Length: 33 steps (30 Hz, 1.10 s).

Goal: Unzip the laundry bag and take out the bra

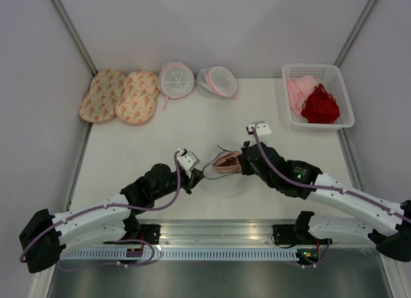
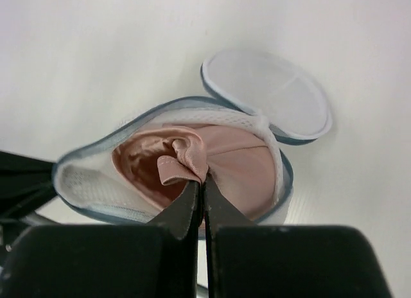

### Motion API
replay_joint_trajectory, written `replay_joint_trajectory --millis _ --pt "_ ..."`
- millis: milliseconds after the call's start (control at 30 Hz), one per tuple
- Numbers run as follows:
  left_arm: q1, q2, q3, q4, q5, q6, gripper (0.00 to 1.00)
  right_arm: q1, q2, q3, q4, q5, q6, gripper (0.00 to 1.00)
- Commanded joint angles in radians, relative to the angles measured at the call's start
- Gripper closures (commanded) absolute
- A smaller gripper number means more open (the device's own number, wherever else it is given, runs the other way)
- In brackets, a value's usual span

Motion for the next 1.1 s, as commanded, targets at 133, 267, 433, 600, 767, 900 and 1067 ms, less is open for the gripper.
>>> replay_joint_trajectory --millis 133,267,433,600,767,900,1067 --pt "-0.001 0.014 -0.005 0.029 -0.004 -0.021 0.98 -0.088 -0.033 0.182 0.120 0.089 -0.109 1.00" --pt "-0.003 0.007 -0.005 0.024 -0.011 -0.019 0.98 -0.141 -0.005 0.219 0.230 -0.019 -0.106 1.00" --pt "-0.001 0.000 -0.009 0.026 -0.014 -0.021 0.98 -0.145 0.044 0.275 0.282 0.120 -0.135 1.00" --pt "-0.003 -0.006 -0.015 0.023 -0.010 -0.036 0.98 -0.199 0.154 0.386 0.276 0.332 -0.206 1.00" --pt "-0.001 -0.026 -0.019 0.012 -0.007 -0.045 0.98 -0.415 0.213 0.492 0.324 0.311 -0.218 1.00" --pt "-0.003 -0.036 -0.016 -0.002 -0.005 -0.050 0.98 -0.623 0.315 0.614 0.341 0.236 -0.227 0.99" --pt "-0.001 -0.052 -0.011 -0.020 -0.011 -0.054 0.98 -0.789 0.470 0.870 0.326 0.150 -0.241 1.00"
